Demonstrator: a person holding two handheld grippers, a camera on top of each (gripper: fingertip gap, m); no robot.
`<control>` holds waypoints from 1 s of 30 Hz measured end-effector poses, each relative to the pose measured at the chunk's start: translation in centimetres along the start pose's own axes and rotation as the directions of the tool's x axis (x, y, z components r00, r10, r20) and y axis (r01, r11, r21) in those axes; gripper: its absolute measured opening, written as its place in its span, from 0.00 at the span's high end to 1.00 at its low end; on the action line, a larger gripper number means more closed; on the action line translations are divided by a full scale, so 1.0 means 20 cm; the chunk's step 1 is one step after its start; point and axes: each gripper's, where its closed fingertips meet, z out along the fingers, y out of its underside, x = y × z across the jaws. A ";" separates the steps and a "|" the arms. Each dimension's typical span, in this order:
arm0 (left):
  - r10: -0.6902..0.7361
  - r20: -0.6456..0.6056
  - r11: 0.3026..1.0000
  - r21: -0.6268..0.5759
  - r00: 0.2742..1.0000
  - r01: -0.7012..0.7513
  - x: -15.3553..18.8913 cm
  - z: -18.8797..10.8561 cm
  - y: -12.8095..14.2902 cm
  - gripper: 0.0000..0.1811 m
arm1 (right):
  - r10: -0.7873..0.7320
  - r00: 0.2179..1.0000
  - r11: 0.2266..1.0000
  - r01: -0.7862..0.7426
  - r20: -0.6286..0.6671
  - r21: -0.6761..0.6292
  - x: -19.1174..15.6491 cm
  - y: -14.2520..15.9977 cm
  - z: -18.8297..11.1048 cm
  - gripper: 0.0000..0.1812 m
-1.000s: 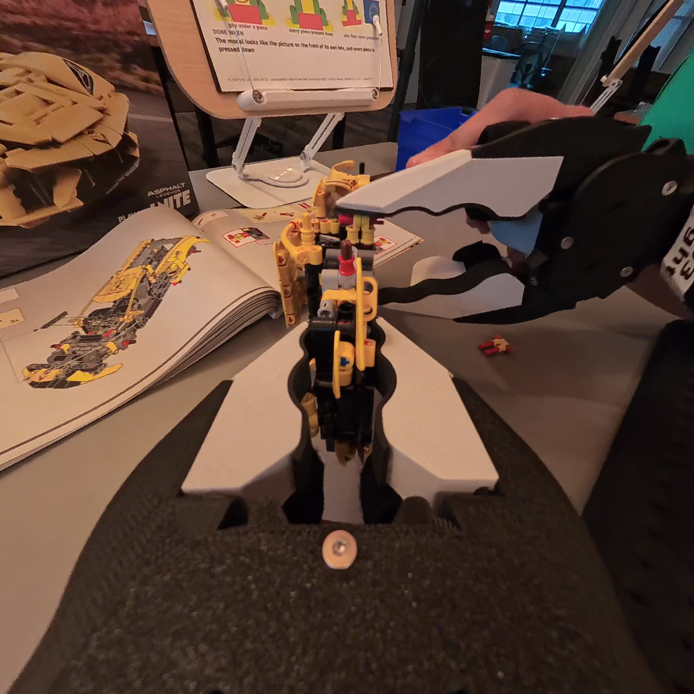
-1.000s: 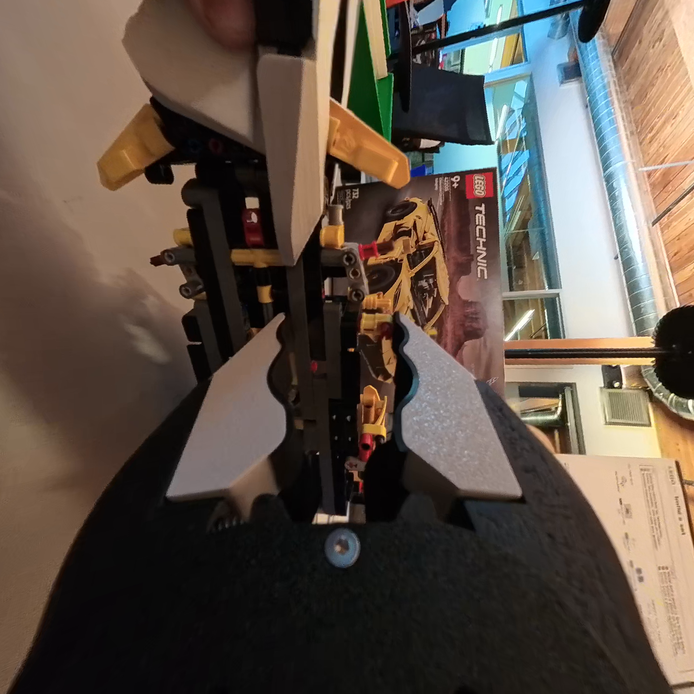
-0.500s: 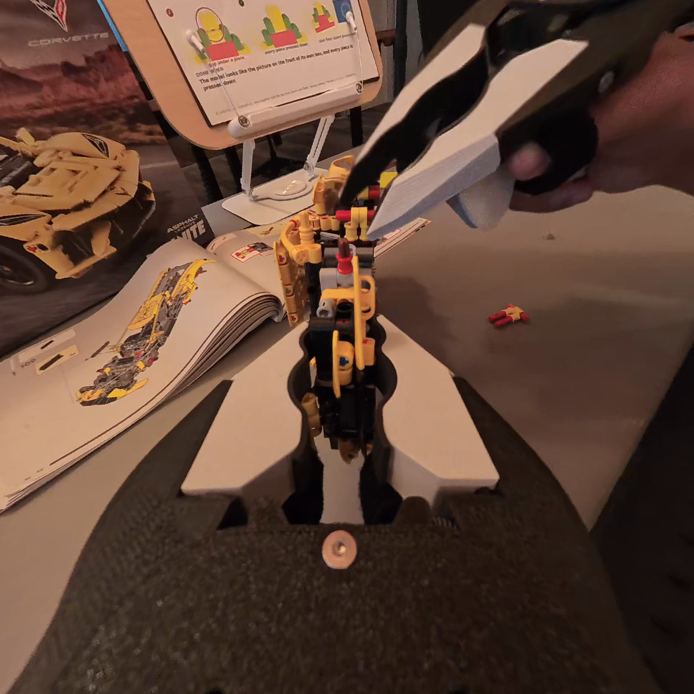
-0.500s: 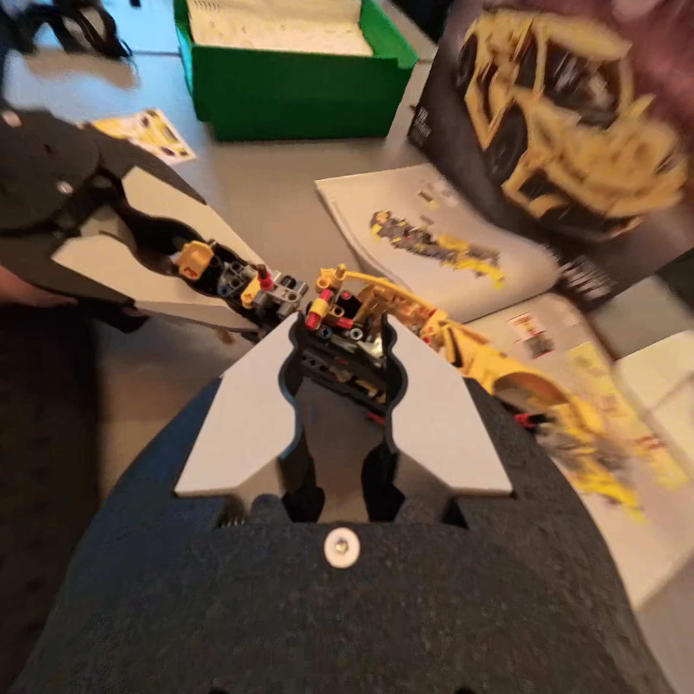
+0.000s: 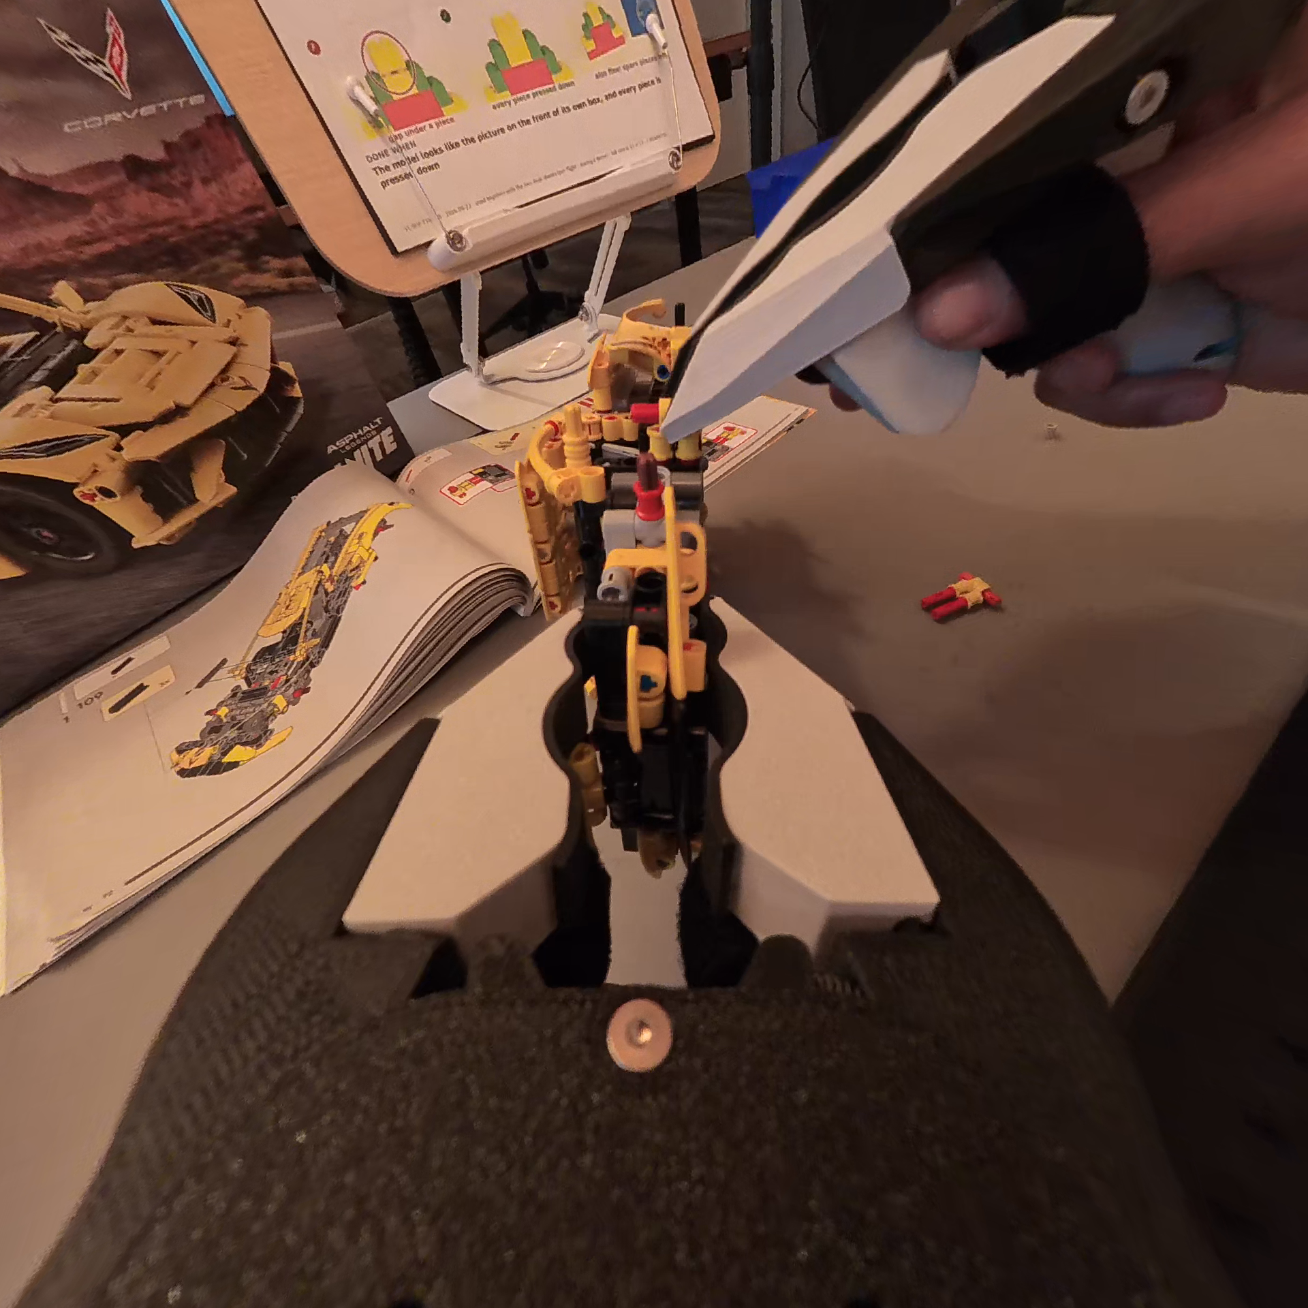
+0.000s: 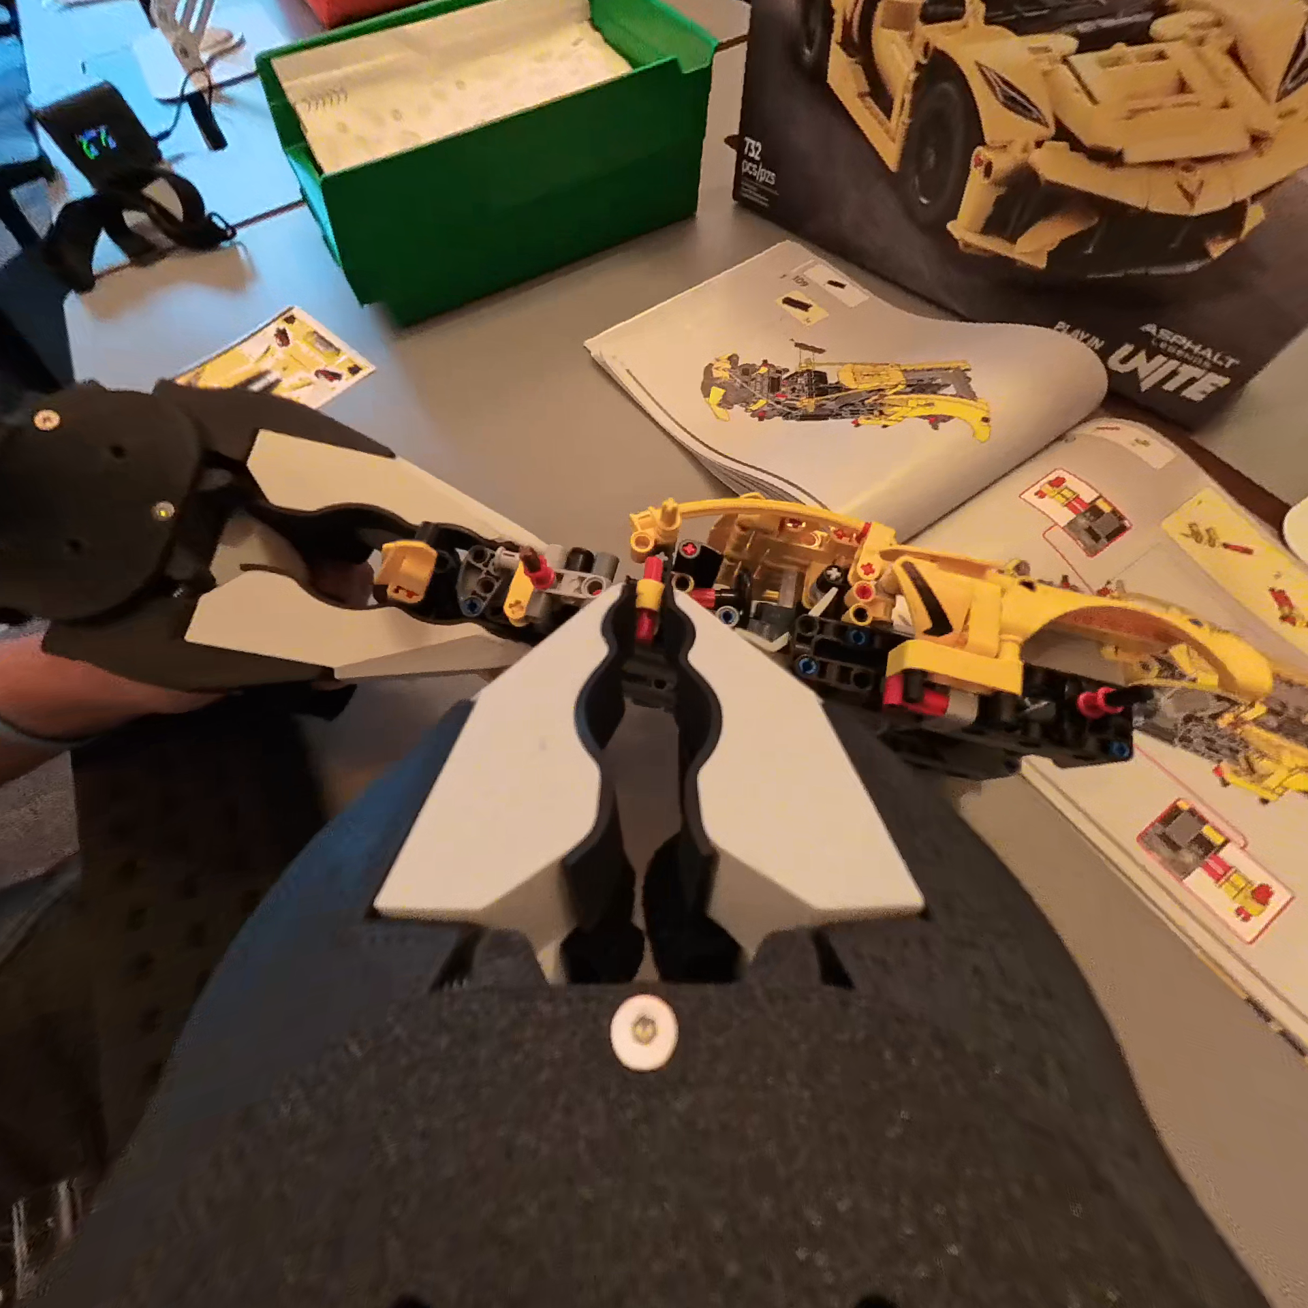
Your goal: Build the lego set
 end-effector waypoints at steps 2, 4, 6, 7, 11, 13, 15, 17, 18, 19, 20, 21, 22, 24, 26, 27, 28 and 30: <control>0.007 0.007 1.000 0.001 1.000 -0.007 0.00 0.00 0.00 0.85 | 0.027 0.999 1.000 -0.027 -0.024 0.005 0.00 0.00 0.00 0.97; 0.002 0.006 1.000 0.003 1.000 -0.002 0.00 0.00 0.00 0.85 | 0.036 0.997 0.999 -0.034 -0.064 0.020 0.00 -0.01 0.00 0.97; 0.000 -0.010 1.000 0.020 1.000 0.000 0.00 -0.01 -0.01 0.85 | 0.019 0.999 1.000 -0.019 -0.038 0.020 0.00 -0.01 -0.02 0.97; 0.020 -0.014 1.000 0.022 1.000 -0.020 0.01 -0.01 -0.01 0.85 | -0.015 1.000 1.000 0.015 -0.002 0.023 -0.01 -0.01 -0.04 0.96; 0.137 0.002 0.990 0.020 0.991 -0.137 0.06 -0.01 -0.01 0.85 | -0.310 0.941 0.950 0.300 0.136 0.085 0.02 -0.05 -0.19 0.81; 0.206 0.012 0.978 0.018 0.978 -0.206 0.09 -0.01 -0.01 0.85 | -0.439 0.879 0.893 0.450 0.184 -0.022 0.03 0.01 -0.24 0.73; 0.262 0.020 0.965 0.014 0.965 -0.262 0.12 0.00 -0.01 0.85 | -0.521 0.832 0.832 0.545 0.192 -0.103 0.04 0.05 -0.28 0.71; 0.293 0.026 0.956 0.010 0.956 -0.293 0.13 0.01 -0.02 0.85 | -0.565 0.802 0.786 0.594 0.194 -0.171 0.07 0.08 -0.29 0.78; 0.304 0.029 0.953 0.008 0.952 -0.304 0.14 0.01 -0.02 0.85 | -0.569 0.800 0.782 0.598 0.190 -0.176 0.07 0.09 -0.29 0.80; 0.315 0.032 0.949 0.007 0.949 -0.315 0.14 0.01 -0.02 0.85 | -0.565 0.802 0.786 0.595 0.193 -0.170 0.06 0.09 -0.28 0.81; 0.326 0.035 0.945 0.005 0.945 -0.326 0.15 0.01 -0.02 0.85 | -0.557 0.807 0.793 0.586 0.194 -0.163 0.04 0.11 -0.28 0.84; 0.337 0.038 0.941 0.004 0.941 -0.338 0.15 0.01 -0.02 0.85 | -0.546 0.818 0.806 0.572 0.181 -0.156 0.04 0.12 -0.28 0.87; 0.352 0.041 0.936 0.002 0.935 -0.353 0.16 0.01 -0.02 0.85 | -0.521 0.835 0.824 0.546 0.177 -0.149 0.02 0.14 -0.27 0.87; 0.377 0.044 0.926 -0.001 0.925 -0.378 0.17 0.01 -0.02 0.85 | -0.443 0.881 0.873 0.467 0.169 -0.145 0.00 0.18 -0.24 0.87; 0.386 0.044 0.923 -0.002 0.922 -0.386 0.18 0.01 -0.02 0.85 | -0.376 0.914 0.909 0.396 0.154 -0.130 -0.01 0.21 -0.23 0.86; 0.383 0.044 0.924 -0.002 0.923 -0.383 0.18 0.01 -0.02 0.85 | -0.344 0.931 0.929 0.356 0.122 -0.103 0.00 0.22 -0.24 0.86; 0.381 0.044 0.924 -0.001 0.923 -0.382 0.17 0.01 -0.01 0.84 | -0.310 0.947 0.947 0.316 0.088 -0.060 0.01 0.22 -0.25 0.86; 0.385 0.043 0.923 0.001 0.922 -0.385 0.17 0.01 -0.01 0.85 | -0.240 0.971 0.970 0.240 -0.010 0.047 0.08 0.22 -0.27 0.87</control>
